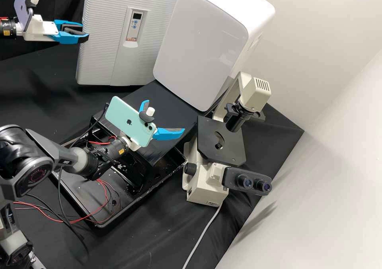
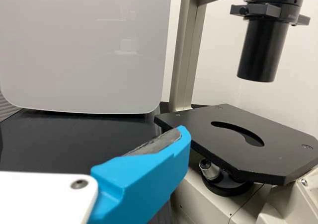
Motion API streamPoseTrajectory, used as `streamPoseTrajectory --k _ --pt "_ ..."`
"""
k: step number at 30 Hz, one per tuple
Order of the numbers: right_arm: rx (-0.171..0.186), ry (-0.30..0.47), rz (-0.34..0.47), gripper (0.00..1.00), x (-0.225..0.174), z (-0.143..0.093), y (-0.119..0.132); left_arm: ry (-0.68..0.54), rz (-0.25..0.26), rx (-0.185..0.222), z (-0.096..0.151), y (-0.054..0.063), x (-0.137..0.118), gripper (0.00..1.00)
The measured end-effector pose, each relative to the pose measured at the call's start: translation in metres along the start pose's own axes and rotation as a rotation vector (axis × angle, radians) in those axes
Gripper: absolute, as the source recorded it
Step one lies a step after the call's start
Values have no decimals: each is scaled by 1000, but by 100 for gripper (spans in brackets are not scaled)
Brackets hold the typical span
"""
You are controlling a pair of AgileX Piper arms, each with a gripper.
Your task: Open the incubator door
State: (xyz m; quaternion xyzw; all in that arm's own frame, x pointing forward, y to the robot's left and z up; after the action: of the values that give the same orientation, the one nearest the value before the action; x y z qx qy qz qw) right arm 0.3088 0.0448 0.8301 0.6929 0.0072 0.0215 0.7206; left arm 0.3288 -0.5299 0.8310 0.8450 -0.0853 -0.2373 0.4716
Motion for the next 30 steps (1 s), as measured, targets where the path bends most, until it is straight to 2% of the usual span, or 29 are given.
streamPoseTrajectory --k 2,5,10,20,23,30 --pt "0 0 0 100 0 0 0 -30 -10 3 7 -1 -2 0" --pt "0 0 0 100 0 0 0 -97 -16 -12 19 -3 -8 0" --pt "0 0 0 100 0 0 0 -186 37 -45 35 6 -17 0" --pt "0 0 0 100 0 0 0 -204 48 -98 39 8 -23 0" --pt "0 0 0 100 0 0 0 -207 46 -133 39 8 -23 0" --pt "0 0 0 100 0 0 0 -190 56 -149 36 9 -23 0"
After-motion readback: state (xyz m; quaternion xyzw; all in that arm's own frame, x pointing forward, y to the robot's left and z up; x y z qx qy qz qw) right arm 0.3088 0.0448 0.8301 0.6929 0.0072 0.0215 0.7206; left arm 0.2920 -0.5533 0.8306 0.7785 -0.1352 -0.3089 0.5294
